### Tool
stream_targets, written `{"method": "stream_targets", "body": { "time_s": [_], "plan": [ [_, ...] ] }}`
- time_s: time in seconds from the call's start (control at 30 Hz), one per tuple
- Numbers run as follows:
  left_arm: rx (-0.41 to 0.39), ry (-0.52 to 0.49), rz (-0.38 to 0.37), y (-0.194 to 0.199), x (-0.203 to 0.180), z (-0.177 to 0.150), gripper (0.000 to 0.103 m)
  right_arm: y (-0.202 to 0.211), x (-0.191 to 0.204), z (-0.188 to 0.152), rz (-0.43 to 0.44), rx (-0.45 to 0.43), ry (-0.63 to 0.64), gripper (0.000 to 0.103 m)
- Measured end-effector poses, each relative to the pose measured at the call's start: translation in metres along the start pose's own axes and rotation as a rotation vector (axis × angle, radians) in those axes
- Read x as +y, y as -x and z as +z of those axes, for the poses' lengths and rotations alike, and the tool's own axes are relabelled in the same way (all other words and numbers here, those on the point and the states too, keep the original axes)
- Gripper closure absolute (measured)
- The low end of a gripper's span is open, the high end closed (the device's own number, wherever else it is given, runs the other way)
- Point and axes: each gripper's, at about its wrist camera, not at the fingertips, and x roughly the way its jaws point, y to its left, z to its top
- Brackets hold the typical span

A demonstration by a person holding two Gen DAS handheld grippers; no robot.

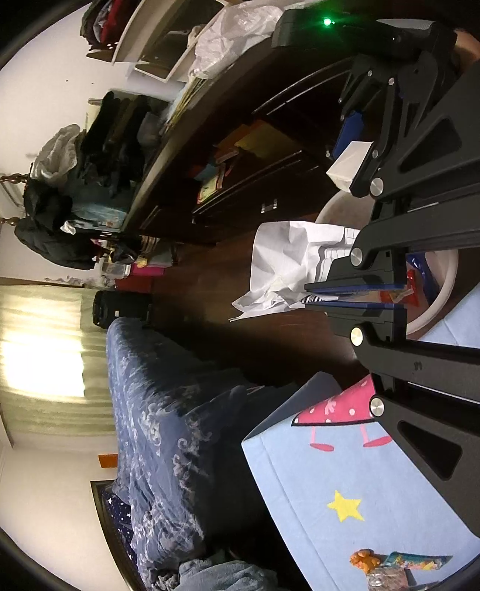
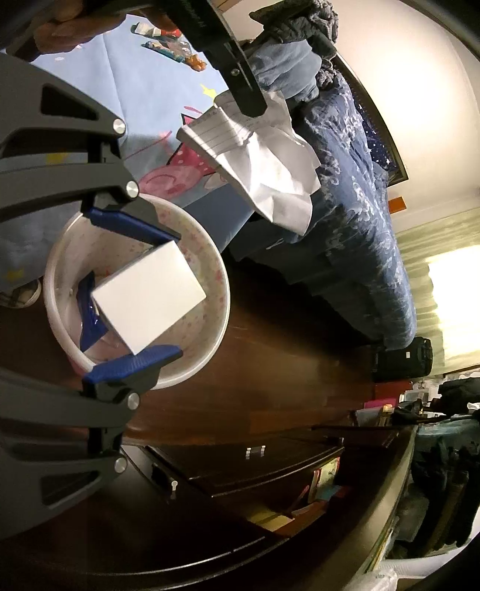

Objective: Collect trash
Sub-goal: 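Open both tools over the white bin to drop the white box and paper, then move both open tools back over the table toward the remaining items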

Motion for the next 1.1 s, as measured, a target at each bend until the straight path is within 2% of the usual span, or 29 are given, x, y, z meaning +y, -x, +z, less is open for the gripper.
{"method": "stream_targets", "body": {
  "time_s": [0.47,0.6,0.8,1.1],
  "plan": [
    [0.008,-0.01,-0.002,-0.009,-0.005,0.003,0.096,-0.015,0.003,0.007,-0.038,-0.013,0.045,0.045],
    [0.003,-0.006,-0.008,-0.008,-0.004,0.003,0.09,-0.017,0.002,0.009,-0.041,-0.011,0.043,0.045],
    [-0.01,-0.003,-0.027,-0.008,-0.007,0.006,0.09,-0.017,-0.002,0.01,-0.049,-0.02,0.037,0.035],
    [-0.035,0.012,-0.027,0.006,0.001,0.011,0.083,-0.006,-0.001,0.009,-0.037,-0.028,0.024,0.034]
  ]
}}
